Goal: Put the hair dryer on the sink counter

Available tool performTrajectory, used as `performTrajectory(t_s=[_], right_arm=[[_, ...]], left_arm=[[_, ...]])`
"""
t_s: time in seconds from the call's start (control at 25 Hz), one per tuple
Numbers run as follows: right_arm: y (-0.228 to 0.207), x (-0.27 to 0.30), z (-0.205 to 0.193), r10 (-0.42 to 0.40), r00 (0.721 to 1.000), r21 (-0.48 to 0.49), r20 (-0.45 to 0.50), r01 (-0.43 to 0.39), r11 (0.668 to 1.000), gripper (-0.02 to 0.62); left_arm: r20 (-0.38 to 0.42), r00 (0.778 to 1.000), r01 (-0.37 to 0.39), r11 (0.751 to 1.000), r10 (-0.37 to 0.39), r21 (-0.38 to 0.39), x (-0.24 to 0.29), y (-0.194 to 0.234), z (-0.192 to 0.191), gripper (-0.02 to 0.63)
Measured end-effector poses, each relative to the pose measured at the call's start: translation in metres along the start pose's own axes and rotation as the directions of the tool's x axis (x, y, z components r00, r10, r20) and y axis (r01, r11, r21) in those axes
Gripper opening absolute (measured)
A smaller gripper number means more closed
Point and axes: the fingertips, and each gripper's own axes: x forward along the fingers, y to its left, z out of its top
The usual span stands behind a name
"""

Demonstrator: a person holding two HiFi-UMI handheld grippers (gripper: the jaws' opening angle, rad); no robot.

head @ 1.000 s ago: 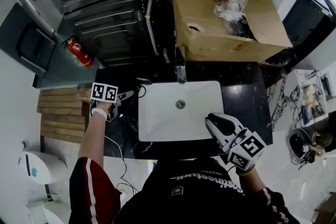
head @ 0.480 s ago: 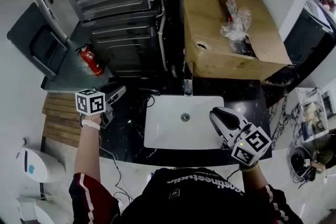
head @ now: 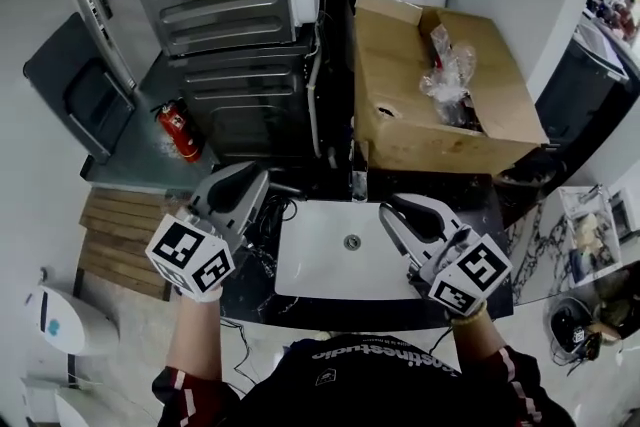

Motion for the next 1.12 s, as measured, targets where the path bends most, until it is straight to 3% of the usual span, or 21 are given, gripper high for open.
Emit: performTrajectory(t_s=[0.12, 0.28, 0.4, 0.52, 0.6, 0.68, 0.8, 0.92, 1.12], right_arm=[[0.009, 0.005, 0.007, 0.015, 1.0, -0.012, 0.019, -0.014, 1.0, 0.077], [0.012, 0.006, 0.013, -0.004, 0.999, -0.031, 0.045, 0.006, 1.0, 0.077], [0.009, 0.006, 0.013, -0.041, 0.997, -0.031, 0.061, 0.043, 0.999, 0.077], [-0.008, 0.005, -0.001, -0.124, 0.989, -0.013, 0.084, 0.126, 0.992, 0.077], [-0.032, 0.003, -0.03, -0.229, 0.969, 0.056, 0.092, 0.224, 0.973, 0.077], [-0.05, -0.003, -0.068, -0.343, 0.938, 0.128, 0.044, 0.335, 0.934, 0.083], [-0.052, -0.024, -0.097, -0.455, 0.89, 0.134, -0.004, 0.451, 0.882, 0.087], [-0.051, -0.031, -0.092, -0.494, 0.869, 0.079, 0.015, 0.491, 0.867, 0.087], [-0.05, -0.03, -0.092, -0.503, 0.864, 0.023, 0.02, 0.502, 0.864, 0.087]], left_arm=[[0.062, 0.998, -0.031, 0.999, 0.029, 0.027, 0.003, -0.028, 0.014, 0.044], [0.092, 0.996, -0.016, 1.0, 0.013, 0.027, 0.017, -0.06, 0.011, 0.041], [0.103, 0.994, -0.031, 1.0, 0.03, 0.006, 0.026, -0.067, 0.0, 0.04], [0.107, 0.989, -0.098, 0.995, 0.099, -0.011, 0.037, -0.066, -0.024, 0.037], [0.086, 0.987, -0.135, 0.991, 0.135, -0.006, 0.047, -0.07, -0.046, 0.035], [0.046, 0.986, -0.163, 0.987, 0.163, 0.004, 0.053, -0.075, -0.07, 0.034], [0.009, 0.979, -0.202, 0.979, 0.201, 0.015, 0.05, -0.079, -0.092, 0.034], [-0.003, 0.978, -0.211, 0.978, 0.211, 0.012, 0.05, -0.074, -0.101, 0.034], [-0.025, 0.982, -0.186, 0.982, 0.186, -0.025, 0.053, -0.075, -0.11, 0.034]])
